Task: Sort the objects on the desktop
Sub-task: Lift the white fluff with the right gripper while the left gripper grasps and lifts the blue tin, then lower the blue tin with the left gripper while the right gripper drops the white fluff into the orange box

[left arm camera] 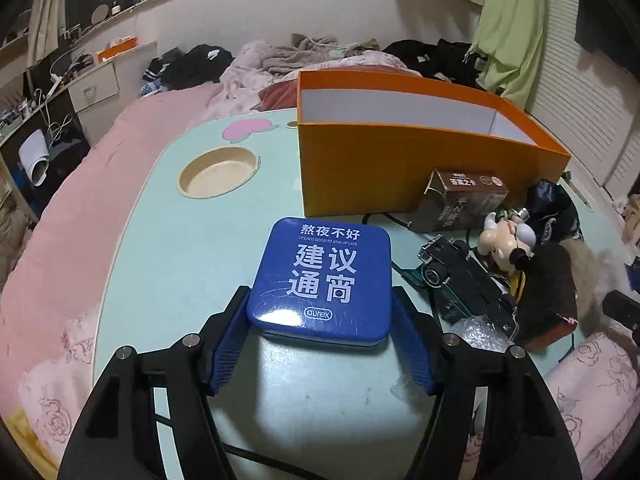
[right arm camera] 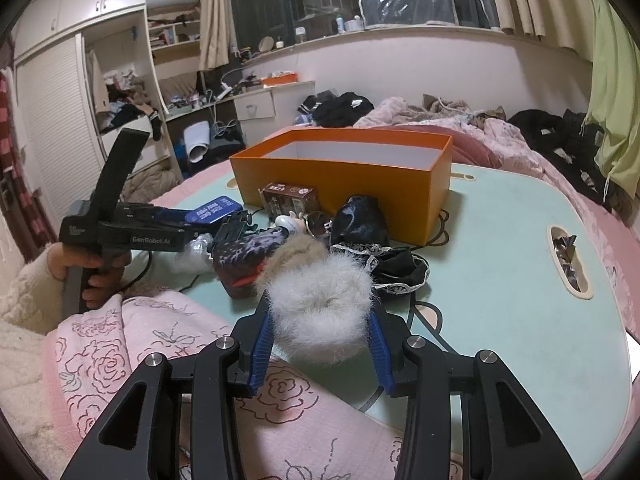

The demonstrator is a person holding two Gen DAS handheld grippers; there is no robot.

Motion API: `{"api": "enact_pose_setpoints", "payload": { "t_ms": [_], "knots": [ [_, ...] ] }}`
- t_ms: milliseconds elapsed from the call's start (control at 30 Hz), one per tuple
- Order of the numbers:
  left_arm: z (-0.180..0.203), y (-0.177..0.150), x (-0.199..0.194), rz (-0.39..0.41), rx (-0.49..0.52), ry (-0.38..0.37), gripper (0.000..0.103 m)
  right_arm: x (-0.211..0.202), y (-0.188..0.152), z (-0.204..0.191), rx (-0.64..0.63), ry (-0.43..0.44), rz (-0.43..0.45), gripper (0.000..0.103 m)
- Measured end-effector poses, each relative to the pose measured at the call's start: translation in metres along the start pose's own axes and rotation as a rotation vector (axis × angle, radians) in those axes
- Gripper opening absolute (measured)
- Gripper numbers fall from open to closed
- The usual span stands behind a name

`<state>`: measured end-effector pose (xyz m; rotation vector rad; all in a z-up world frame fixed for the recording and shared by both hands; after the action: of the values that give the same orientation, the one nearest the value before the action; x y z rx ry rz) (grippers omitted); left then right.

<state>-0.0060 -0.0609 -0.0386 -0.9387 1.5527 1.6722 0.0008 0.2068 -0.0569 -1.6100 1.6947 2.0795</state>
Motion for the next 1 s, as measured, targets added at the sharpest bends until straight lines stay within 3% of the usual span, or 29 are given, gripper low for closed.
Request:
{"api": "enact_pose_setpoints", "payload": {
  "t_ms": [233, 433, 633, 767, 867, 933, 967, 1000],
  "knots": [
    [-0.006, 0.001, -0.031, 0.112, -0.032, -0.079, 0.067, -0.008, 0.002, 0.003, 0.014, -0.015, 0.044, 0.04],
    [-0.007, 0.021, -0.049, 0.152, -0.049, -0.114, 0.067, -0.012, 0.018, 0.001, 0.004, -0.032, 0.067, 0.04],
    [0.007, 0.07, -0.082, 0.256, -0.05, -0.153, 0.067, -0.019, 0.081, 0.011, 0.033, -0.063, 0.136, 0.04],
    [0.022, 0.106, -0.084, 0.288, -0.048, -0.173, 0.067, 0.005, 0.127, 0.025, 0.062, -0.096, 0.11, 0.04],
    [0.032, 0.127, -0.063, 0.273, -0.054, -0.167, 0.067, 0.036, 0.147, 0.037, 0.116, -0.103, 0.057, 0.041],
    [0.035, 0.131, -0.044, 0.247, -0.055, -0.147, 0.067, 0.054, 0.149, 0.045, 0.137, -0.148, 0.009, 0.059],
    [0.035, 0.131, -0.032, 0.219, -0.06, -0.129, 0.067, 0.063, 0.146, 0.049, 0.145, -0.195, -0.021, 0.075],
    [0.033, 0.129, -0.019, 0.176, -0.076, -0.101, 0.067, 0.068, 0.142, 0.051, 0.145, -0.219, -0.036, 0.08]
  ]
}}
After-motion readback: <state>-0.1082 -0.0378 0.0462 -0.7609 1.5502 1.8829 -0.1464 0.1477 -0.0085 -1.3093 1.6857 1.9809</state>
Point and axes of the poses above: each gripper's, at about its wrist camera, not at the fingertips, and x roughly the way its jaws point, z to its right, y to its top, the point moved 5 cm from there along x, roughly the way its jaws point, and after that the axes turned 10 degrees about -z, right-handed, at the moved point
